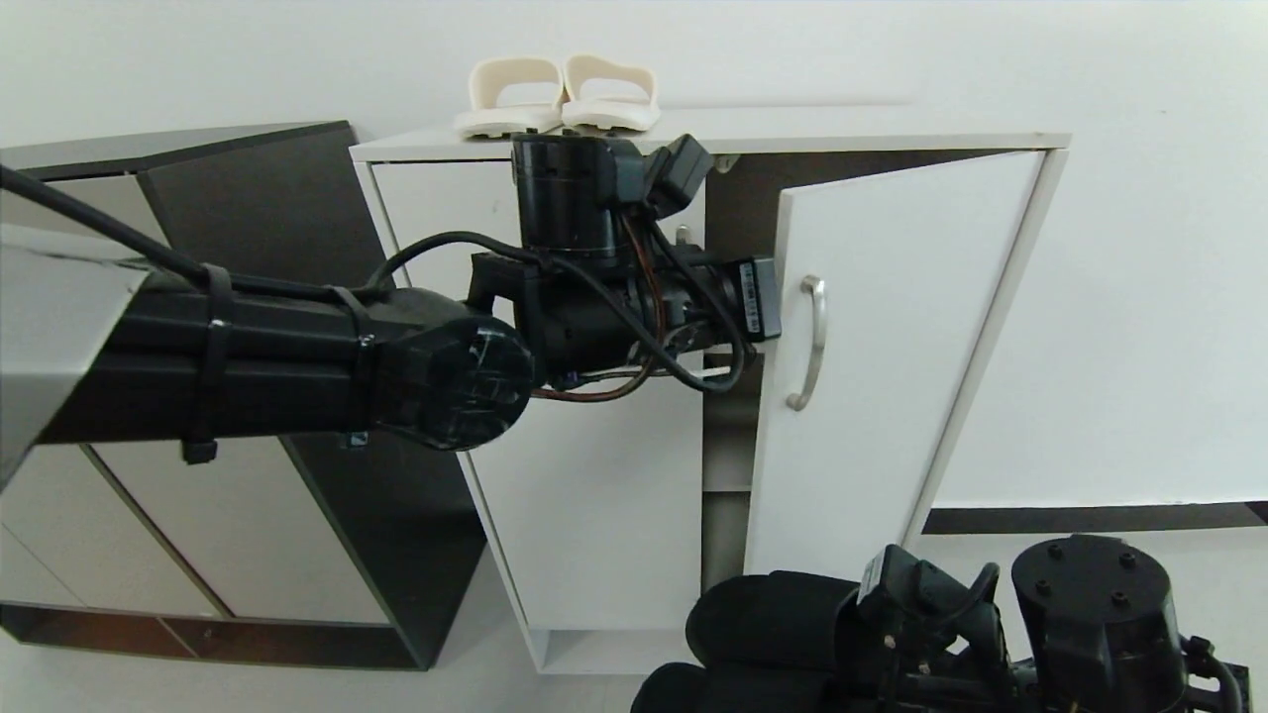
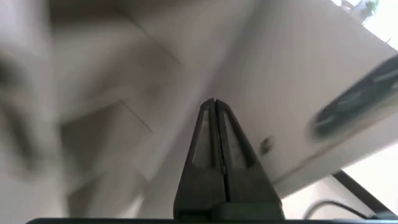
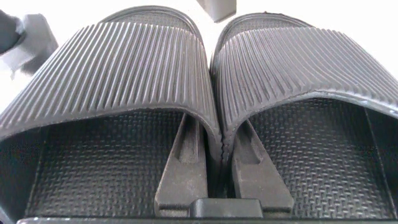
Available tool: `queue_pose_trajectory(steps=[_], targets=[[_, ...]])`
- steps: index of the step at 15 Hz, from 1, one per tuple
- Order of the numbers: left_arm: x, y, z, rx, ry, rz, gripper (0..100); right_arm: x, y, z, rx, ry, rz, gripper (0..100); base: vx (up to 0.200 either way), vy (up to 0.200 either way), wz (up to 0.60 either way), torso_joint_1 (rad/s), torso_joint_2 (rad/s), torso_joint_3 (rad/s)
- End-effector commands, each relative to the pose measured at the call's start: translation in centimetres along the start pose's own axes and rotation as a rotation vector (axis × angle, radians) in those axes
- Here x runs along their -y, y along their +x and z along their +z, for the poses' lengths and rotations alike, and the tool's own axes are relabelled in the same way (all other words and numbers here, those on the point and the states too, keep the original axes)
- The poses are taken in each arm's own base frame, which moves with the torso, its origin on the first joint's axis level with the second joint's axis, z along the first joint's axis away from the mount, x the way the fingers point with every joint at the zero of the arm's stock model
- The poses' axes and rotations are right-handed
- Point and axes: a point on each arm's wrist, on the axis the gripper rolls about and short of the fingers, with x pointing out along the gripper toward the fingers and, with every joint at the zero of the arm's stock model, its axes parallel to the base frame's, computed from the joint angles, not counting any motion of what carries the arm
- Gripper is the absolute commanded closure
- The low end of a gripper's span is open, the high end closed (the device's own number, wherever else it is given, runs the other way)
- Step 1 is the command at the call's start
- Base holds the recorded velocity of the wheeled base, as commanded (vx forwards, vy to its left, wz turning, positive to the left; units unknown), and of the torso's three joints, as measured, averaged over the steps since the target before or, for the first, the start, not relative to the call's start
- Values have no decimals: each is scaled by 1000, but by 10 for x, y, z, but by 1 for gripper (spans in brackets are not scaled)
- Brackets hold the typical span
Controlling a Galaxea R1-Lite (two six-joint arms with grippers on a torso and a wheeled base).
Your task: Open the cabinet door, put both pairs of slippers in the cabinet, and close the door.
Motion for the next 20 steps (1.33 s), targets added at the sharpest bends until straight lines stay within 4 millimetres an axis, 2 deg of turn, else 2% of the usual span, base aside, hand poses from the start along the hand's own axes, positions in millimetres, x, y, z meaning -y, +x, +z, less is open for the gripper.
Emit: queue_pose_trajectory(steps=[1,2,5,6,7,8,9,11,12,13,14,16,17,18,20], targets=[[32,-9,-1,-6,9,-70,100,-9,-5,-1,6,-14,30,100,-200,0,0,-2,2,7],[37,-10,-1,-7,16,-84,100,-12,-6,-1,8,-21,40,100,-200,0,0,-2,2,2],[35,-12,1,3,26,-76,100,-10,-3,3,19,-17,28,100,-200,0,0,1,-1,4],[29,-22,8,29,29,-31,100,-3,2,7,27,-4,1,100,0,0,0,0,0,0],[28,-42,17,54,34,13,100,10,5,11,39,13,-55,100,0,0,0,0,0,0],[28,-70,24,77,47,54,100,21,8,16,55,40,-124,100,0,0,0,0,0,0],[29,-106,28,94,71,104,100,32,13,24,84,87,-221,100,0,0,0,0,0,0],[26,-194,22,135,133,355,100,43,26,34,120,160,-364,100,0,0,0,0,0,0],[26,-221,19,161,134,437,100,45,29,34,118,162,-382,100,0,0,0,0,0,0],[34,-273,5,219,131,607,100,47,31,34,115,162,-396,100,0,0,0,0,0,0],[44,-304,-13,256,126,740,100,48,31,34,115,162,-401,100,0,0,0,0,0,0],[61,-347,-63,288,132,901,100,48,30,34,118,161,-404,100,0,0,0,0,0,0],[62,-359,-88,272,134,976,100,49,29,34,118,157,-407,100,0,0,0,0,0,0],[62,-363,-100,263,127,1020,100,49,29,34,119,157,-408,100,0,0,0,0,0,0],[60,-374,-144,240,127,1168,100,49,30,33,113,159,-408,100,0,0,0,0,0,0]])
